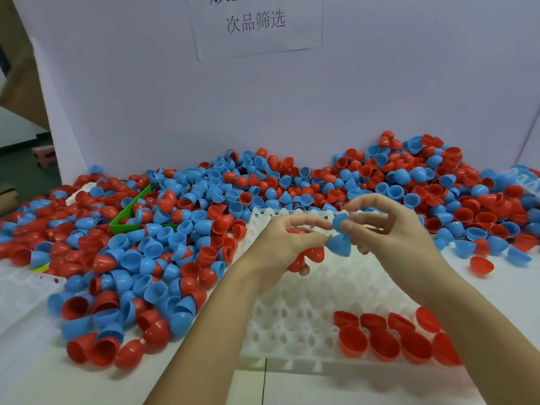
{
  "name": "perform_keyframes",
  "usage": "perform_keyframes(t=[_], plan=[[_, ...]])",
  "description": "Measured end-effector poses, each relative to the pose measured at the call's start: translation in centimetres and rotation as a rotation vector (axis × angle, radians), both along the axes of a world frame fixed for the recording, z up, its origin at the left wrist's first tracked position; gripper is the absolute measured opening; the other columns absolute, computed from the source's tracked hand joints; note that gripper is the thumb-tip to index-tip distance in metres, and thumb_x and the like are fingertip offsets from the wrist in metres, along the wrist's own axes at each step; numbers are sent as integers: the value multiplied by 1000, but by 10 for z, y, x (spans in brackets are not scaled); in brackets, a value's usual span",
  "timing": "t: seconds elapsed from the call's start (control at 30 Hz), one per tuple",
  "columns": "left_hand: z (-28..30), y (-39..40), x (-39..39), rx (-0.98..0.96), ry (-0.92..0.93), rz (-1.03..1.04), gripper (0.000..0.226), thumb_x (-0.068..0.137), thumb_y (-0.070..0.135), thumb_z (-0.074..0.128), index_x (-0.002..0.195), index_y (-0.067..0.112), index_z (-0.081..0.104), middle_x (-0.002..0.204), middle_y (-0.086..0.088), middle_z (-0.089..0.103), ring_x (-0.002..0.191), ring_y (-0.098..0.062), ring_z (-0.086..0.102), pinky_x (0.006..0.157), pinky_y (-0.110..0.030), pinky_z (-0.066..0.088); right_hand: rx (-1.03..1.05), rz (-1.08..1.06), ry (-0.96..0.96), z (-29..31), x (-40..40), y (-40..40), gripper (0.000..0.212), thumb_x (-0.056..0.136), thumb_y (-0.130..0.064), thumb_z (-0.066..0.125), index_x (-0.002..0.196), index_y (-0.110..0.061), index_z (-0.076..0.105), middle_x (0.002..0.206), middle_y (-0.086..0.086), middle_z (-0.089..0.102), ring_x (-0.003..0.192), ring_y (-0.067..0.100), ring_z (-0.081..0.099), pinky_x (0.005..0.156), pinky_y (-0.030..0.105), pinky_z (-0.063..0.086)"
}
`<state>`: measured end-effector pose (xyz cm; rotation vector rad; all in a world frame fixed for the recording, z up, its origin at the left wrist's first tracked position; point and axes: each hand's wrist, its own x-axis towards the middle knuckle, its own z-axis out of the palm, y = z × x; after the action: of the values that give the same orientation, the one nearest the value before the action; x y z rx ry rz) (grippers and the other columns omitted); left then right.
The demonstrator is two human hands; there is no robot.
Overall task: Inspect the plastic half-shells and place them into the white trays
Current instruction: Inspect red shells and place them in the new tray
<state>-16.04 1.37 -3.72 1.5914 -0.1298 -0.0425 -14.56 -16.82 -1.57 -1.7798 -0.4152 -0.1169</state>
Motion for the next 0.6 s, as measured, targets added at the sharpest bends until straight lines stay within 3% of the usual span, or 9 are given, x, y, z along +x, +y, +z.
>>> perform_keyframes(t=[0.2,0.4,0.5,0.6], plan=[[0,-1,0,-28,80,-124,20,94,6,62,111,7,73,92,-9,74,68,-9,62,53,-26,46,131,-77,-25,-1,-1,3,9,89,-16,71,89,-25,69,81,-6,71,62,3,61,54,16,50],[0,-1,1,-76,106,-93,20,96,7,60,112,4,72,95,-11,74,70,-12,62,49,-25,46,43,-90,-118,-5,0,4,20,92,-9,65,95,-25,76,88,-9,74,72,-2,64,63,12,51],[0,0,1,-109,118,-84,19,96,7,59,110,4,72,93,-10,73,67,-11,62,49,-25,46,-99,-61,-191,-6,-1,4,32,88,-5,69,104,-32,73,96,-15,72,86,4,64,72,18,55],[0,1,0,-89,115,-103,17,96,7,60,106,5,74,94,-11,73,69,-12,62,48,-25,46,-243,-120,-294,-8,-1,6,35,87,-6,71,104,-37,68,95,-17,68,84,7,63,70,23,56]])
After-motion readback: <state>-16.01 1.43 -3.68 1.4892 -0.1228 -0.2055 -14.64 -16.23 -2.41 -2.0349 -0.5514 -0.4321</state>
